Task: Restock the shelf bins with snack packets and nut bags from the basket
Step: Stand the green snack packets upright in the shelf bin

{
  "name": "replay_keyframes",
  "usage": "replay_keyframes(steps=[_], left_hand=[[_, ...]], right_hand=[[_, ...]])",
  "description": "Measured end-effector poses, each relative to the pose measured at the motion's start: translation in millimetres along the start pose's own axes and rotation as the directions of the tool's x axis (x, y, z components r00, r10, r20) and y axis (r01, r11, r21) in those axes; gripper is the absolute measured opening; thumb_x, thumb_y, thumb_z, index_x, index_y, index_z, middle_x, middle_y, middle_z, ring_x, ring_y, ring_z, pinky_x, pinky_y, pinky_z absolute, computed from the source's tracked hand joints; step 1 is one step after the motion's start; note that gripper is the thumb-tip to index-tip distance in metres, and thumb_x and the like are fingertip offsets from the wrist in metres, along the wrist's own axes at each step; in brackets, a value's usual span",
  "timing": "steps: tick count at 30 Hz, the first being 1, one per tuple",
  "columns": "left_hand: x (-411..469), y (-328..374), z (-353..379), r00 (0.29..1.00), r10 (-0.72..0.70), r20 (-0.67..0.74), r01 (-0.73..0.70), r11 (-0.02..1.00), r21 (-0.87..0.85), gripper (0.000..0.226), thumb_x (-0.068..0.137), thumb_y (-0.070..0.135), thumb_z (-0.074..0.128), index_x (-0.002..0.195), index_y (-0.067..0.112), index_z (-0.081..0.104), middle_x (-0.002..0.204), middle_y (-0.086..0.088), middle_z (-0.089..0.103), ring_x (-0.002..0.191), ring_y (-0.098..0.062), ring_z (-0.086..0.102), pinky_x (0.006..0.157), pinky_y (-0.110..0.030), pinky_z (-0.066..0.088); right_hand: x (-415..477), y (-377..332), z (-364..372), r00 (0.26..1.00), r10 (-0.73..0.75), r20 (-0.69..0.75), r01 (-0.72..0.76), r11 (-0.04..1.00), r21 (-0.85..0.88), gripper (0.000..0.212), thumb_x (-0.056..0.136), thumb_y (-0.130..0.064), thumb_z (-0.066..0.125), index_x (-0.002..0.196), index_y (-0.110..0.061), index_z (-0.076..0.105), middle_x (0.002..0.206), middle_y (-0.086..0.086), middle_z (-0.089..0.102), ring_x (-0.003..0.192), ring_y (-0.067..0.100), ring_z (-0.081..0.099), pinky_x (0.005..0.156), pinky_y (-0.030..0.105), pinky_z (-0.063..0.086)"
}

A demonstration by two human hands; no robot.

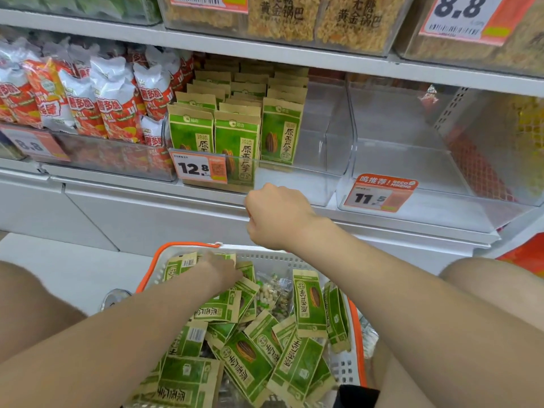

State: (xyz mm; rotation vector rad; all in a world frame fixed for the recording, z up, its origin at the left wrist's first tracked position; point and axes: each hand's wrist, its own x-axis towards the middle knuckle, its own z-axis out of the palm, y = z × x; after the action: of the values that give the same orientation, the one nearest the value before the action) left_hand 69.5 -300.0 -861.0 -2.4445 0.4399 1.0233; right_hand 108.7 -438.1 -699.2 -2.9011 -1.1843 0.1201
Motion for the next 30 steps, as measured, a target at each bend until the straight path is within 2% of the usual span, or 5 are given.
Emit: replay_keyframes(steps=[6, 11, 19, 26, 30], left_hand=[[6, -5, -4, 0.981, -0.034, -0.189, 0.06, 0.989, 0.136, 0.029, 0.107, 0.007, 0.046, 0.126, 0.015, 0.067, 0.133, -0.006, 0.067, 0.123, -0.029, 0.064, 0.106, -0.045, 0.047], [-5, -21, -21, 0.955, -0.035, -0.296, 0.083, 0.985, 0.15, 0.03, 0.107, 0.014, 0.05, 0.134, 0.014, 0.064, 0.144, -0.008, 0.055, 0.133, -0.03, 0.05, 0.106, -0.044, 0.042], [-46, -39, -68, 0.818, -0.132, -0.559, -0.076, 0.94, -0.333, 0.015, 0.104, 0.022, 0.049, 0.094, 0.032, 0.052, 0.088, 0.008, 0.058, 0.095, -0.021, 0.043, 0.081, -0.039, 0.031], [-84, -34, -97, 0.801, -0.376, -0.466, -0.445, 0.148, -0.883, 0.013, 0.109, 0.018, 0.048, 0.105, 0.01, 0.058, 0.096, -0.012, 0.067, 0.084, -0.024, 0.063, 0.069, -0.038, 0.053], [-94, -34, -110, 0.659, -0.69, -0.3, -0.471, -0.069, -0.879, 0.015, 0.109, 0.016, 0.041, 0.102, 0.017, 0.054, 0.105, -0.008, 0.061, 0.092, -0.021, 0.06, 0.075, -0.039, 0.05]], right_hand=[[9, -8, -9, 1.0, -0.006, -0.007, 0.006, 1.0, 0.025, 0.011, 0.094, -0.018, 0.057, 0.089, -0.018, 0.047, 0.074, 0.0, 0.033, 0.068, 0.028, 0.041, 0.052, 0.03, 0.023], [5, -4, -18, 0.993, 0.038, 0.113, -0.04, 0.999, 0.009, 0.022, 0.095, -0.017, 0.056, 0.08, -0.018, 0.04, 0.077, 0.001, 0.035, 0.061, 0.018, 0.035, 0.06, 0.033, 0.032], [-9, 16, -25, 0.92, 0.118, 0.373, -0.069, 0.987, -0.143, 0.017, 0.094, -0.004, 0.05, 0.08, -0.014, 0.046, 0.086, 0.006, 0.05, 0.071, 0.022, 0.052, 0.058, 0.034, 0.043], [-8, 29, -37, 0.896, 0.057, 0.44, -0.057, 0.998, -0.013, 0.015, 0.089, -0.024, 0.07, 0.094, -0.012, 0.062, 0.091, 0.005, 0.065, 0.079, 0.024, 0.063, 0.059, 0.035, 0.05], [-9, 44, -51, 0.944, 0.174, 0.28, -0.235, 0.95, 0.203, 0.046, 0.094, -0.055, 0.064, 0.099, -0.009, 0.067, 0.095, 0.008, 0.069, 0.084, 0.025, 0.066, 0.063, 0.034, 0.049]])
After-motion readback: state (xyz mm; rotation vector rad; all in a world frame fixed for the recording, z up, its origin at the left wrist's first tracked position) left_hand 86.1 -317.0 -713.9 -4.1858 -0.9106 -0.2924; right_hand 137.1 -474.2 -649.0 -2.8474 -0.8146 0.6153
